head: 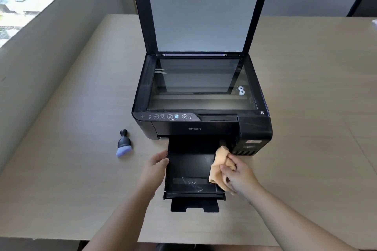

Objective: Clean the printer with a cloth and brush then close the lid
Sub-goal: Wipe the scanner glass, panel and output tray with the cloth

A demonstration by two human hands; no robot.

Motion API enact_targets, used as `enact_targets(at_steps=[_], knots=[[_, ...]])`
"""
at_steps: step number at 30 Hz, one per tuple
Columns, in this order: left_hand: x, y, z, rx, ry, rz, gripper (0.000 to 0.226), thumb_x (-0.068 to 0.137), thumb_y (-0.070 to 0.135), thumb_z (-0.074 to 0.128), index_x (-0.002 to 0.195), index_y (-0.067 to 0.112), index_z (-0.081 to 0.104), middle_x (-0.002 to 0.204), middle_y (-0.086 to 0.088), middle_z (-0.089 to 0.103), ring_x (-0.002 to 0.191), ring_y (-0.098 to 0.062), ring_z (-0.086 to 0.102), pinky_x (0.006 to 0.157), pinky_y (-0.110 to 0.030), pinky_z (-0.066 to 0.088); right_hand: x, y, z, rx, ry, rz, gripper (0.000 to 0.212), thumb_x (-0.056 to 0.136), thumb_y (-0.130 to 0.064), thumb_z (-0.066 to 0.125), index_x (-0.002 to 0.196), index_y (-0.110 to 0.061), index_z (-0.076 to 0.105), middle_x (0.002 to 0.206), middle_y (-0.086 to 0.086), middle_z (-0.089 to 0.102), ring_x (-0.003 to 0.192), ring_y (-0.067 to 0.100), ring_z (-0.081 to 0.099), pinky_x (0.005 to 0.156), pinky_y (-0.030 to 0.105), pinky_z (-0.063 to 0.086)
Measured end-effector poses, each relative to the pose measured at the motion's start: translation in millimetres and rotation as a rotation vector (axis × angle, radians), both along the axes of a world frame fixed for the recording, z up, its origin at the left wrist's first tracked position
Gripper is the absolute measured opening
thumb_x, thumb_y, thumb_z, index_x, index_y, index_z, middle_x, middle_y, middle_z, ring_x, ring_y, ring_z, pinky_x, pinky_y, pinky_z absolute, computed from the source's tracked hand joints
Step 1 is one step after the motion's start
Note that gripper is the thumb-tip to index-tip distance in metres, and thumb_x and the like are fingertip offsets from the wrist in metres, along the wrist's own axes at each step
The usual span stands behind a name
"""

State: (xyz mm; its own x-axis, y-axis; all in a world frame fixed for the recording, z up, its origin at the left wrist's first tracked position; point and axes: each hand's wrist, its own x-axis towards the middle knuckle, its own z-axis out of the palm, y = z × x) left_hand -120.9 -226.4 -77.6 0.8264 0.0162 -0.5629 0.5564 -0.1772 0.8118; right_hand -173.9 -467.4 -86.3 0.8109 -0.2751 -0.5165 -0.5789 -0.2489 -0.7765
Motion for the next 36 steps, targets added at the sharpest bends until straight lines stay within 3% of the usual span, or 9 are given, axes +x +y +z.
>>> enact_targets(at_steps=[4, 10, 13, 18, 21, 25, 28, 32, 36], knots=[[9.3, -4.6, 0.0, 0.237, -0.202, -0.078, 0.035, 0.096, 0.016, 0.052, 0.13, 0.024, 0.056, 0.122, 0.007, 0.045, 0.118, -0.016, 0.05, 0.096, -0.028, 0.037, -30.2, -9.4, 30.5, -0.147, -0.108, -0.073, 0.039, 0.09, -0.016, 0.06, 0.126, -0.029, 0.061, 0.107, -0.01, 0.067, 0.093, 0.007, 0.062, 0.07, 0.018, 0.046], [19.9, -7.8, -2.9, 0.193, -0.198, -0.09, 0.037, 0.095, 0.016, 0.054, 0.132, 0.021, 0.052, 0.131, 0.004, 0.047, 0.114, -0.015, 0.051, 0.097, -0.031, 0.041, -20.0, -3.4, 75.0, -1.095, -1.04, 0.09, 0.034, 0.09, 0.0, 0.048, 0.111, -0.013, 0.072, 0.119, 0.006, 0.049, 0.102, 0.023, 0.049, 0.092, 0.028, 0.039], [20.8, -5.7, -2.6, 0.103, -0.156, -0.075, 0.035, 0.096, 0.014, 0.052, 0.13, 0.019, 0.05, 0.127, -0.001, 0.053, 0.108, -0.018, 0.053, 0.092, -0.031, 0.041, 10.2, 3.5, 50.8, -1.462, -0.881, 0.221, 0.048, 0.085, 0.001, 0.037, 0.116, -0.018, 0.069, 0.127, -0.001, 0.042, 0.111, 0.027, 0.038, 0.094, 0.042, 0.038], [22.8, 6.6, -0.9, 0.025, -0.139, -0.155, 0.026, 0.097, 0.011, 0.05, 0.121, 0.021, 0.05, 0.109, 0.003, 0.056, 0.108, -0.017, 0.053, 0.088, -0.026, 0.034, 15.2, -10.6, -12.6, -2.0, -0.392, 0.524, 0.054, 0.09, -0.014, 0.022, 0.143, -0.024, 0.03, 0.153, 0.006, 0.007, 0.147, 0.031, -0.002, 0.119, 0.044, -0.002], [28.0, 15.0, -7.3, 0.012, -0.119, -0.204, 0.024, 0.098, 0.015, 0.049, 0.121, 0.021, 0.051, 0.115, 0.002, 0.058, 0.109, -0.014, 0.053, 0.091, -0.026, 0.033, 15.9, -20.1, -32.5, -1.999, 0.007, 0.542, 0.047, 0.101, -0.026, 0.006, 0.148, -0.027, 0.007, 0.154, 0.013, -0.009, 0.144, 0.038, -0.022, 0.118, 0.047, -0.014], [34.1, 20.6, -8.4, 0.02, -0.139, -0.278, 0.022, 0.1, 0.019, 0.046, 0.121, 0.024, 0.051, 0.103, 0.016, 0.054, 0.101, -0.006, 0.049, 0.091, -0.024, 0.03, 21.7, -31.6, -61.4, -2.352, -0.241, 0.785, 0.044, 0.099, 0.007, 0.012, 0.143, 0.011, 0.011, 0.153, 0.036, -0.005, 0.143, 0.049, -0.014, 0.118, 0.052, -0.01], [34.4, 21.8, -11.4, 0.01, -0.128, -0.303, 0.023, 0.099, 0.02, 0.047, 0.122, 0.025, 0.051, 0.102, 0.02, 0.052, 0.104, -0.006, 0.05, 0.091, -0.025, 0.031, 26.8, -38.3, -48.8, -1.777, -0.276, 0.873, 0.055, 0.095, -0.026, 0.047, 0.143, -0.016, 0.022, 0.144, 0.002, 0.029, 0.147, 0.029, -0.014, 0.117, 0.037, -0.003], [38.2, 23.5, -16.8, -0.019, -0.114, -0.277, 0.023, 0.099, 0.02, 0.049, 0.121, 0.025, 0.05, 0.11, 0.012, 0.057, 0.11, -0.015, 0.055, 0.098, -0.032, 0.04, 16.5, -29.1, 9.2, -1.961, -0.627, 0.493, 0.044, 0.1, -0.011, 0.008, 0.121, -0.015, 0.046, 0.135, 0.0, 0.042, 0.146, 0.03, 0.009, 0.115, 0.047, 0.008], [38.7, 25.9, -22.0, -0.05, -0.014, -0.275, 0.02, 0.098, 0.026, 0.049, 0.117, 0.025, 0.052, 0.106, 0.0, 0.062, 0.092, -0.018, 0.061, 0.089, -0.038, 0.048, 14.3, -25.4, 10.9, -1.92, -0.499, 0.547, 0.055, 0.098, -0.008, 0.006, 0.12, -0.011, 0.057, 0.133, 0.0, 0.059, 0.137, 0.027, 0.027, 0.114, 0.051, 0.006]])
